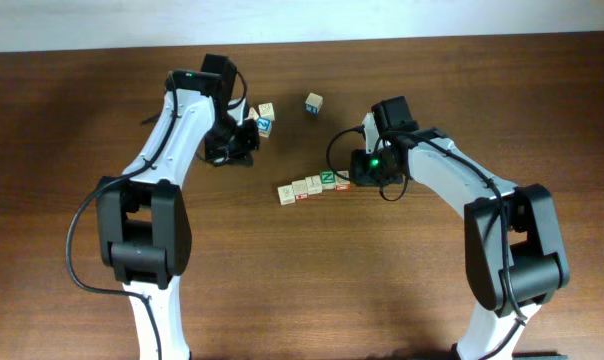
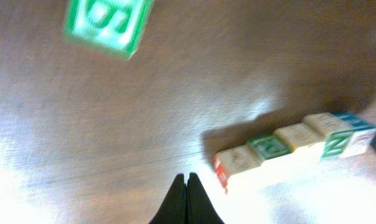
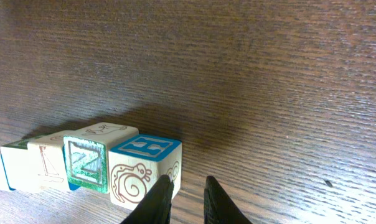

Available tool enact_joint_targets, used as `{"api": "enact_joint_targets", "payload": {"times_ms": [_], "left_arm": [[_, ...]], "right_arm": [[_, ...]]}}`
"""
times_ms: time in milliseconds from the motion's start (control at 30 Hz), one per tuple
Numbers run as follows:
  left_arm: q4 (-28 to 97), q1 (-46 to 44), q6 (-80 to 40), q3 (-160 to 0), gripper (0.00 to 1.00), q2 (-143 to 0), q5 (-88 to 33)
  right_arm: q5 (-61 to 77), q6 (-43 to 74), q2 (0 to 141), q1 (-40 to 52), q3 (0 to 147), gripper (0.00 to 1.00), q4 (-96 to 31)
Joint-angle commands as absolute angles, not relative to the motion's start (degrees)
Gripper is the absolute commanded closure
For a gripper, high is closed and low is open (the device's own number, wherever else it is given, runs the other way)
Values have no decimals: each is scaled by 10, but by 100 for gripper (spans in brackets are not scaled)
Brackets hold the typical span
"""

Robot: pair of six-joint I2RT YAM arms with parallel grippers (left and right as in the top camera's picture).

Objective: Rotate 5 blocks

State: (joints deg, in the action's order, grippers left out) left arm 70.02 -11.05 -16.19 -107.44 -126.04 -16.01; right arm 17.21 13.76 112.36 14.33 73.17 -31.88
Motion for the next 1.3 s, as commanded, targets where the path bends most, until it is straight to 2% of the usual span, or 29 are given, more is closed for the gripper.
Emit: {"api": "enact_joint_targets", "payload": {"times_ms": [0,133,333,633,1067,1267], "left_arm": [[757,-128,-173,-1064,100,-1261,-178],[715,-168,-203,-993,100,-1261,-209],[626,-173,-219,-929,100,-1261,-218],[568,-196,-219,-928,100,-1261,-216],[498,-196,-218,-928,100,-1261,-135],[518,-171,-218,-938,100,-1261,-128]], "right_arm": [[161,128,1137,142,740,81,-319],[161,128,1139,142,740,81,-321],[161,129,1139,142,740,81,-321],[162,129,1139,142,740,81,-324],[176,128,1139,143,741,81,-337],[169,81,1139,110,794,80,-370]]}}
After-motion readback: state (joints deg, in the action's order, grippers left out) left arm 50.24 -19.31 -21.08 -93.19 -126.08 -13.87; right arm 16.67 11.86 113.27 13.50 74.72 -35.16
